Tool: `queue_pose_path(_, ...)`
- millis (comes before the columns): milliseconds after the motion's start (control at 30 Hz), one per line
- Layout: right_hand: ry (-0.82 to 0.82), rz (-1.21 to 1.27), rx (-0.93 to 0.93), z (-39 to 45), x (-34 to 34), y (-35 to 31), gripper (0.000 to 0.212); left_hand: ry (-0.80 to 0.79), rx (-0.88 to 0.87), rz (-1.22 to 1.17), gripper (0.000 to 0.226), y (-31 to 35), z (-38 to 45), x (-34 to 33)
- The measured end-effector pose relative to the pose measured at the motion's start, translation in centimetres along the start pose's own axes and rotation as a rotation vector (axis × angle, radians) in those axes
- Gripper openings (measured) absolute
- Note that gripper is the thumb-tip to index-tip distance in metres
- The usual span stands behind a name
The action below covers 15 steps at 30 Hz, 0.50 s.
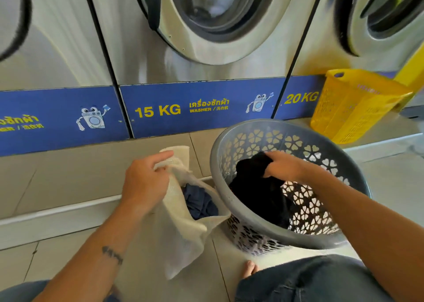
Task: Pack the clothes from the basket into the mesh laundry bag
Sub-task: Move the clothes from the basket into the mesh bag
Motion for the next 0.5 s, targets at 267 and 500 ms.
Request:
queue_pose_path(267,0.310,0.336,0.376,-10.7,3.4,-10.0,0.026,0.063,-0.046,-0.271,0.047,1.5,-2.2,3.4)
queue_pose_path(500,0.303,0.211,0.430,-10.0,-6.0,-16.0,0.028,0.046,-0.103,-0.298,0.047,3.1,-3.7,4.8)
Point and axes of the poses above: each hand's wrist, its own z-axis towards the middle knuckle, its own x-axis out of the back of the hand, y = z × x, the point moved 10 cm from there along z, towards the middle knuckle, and after that the axes turned 14 degrees about -y, right-handed, at the moved point
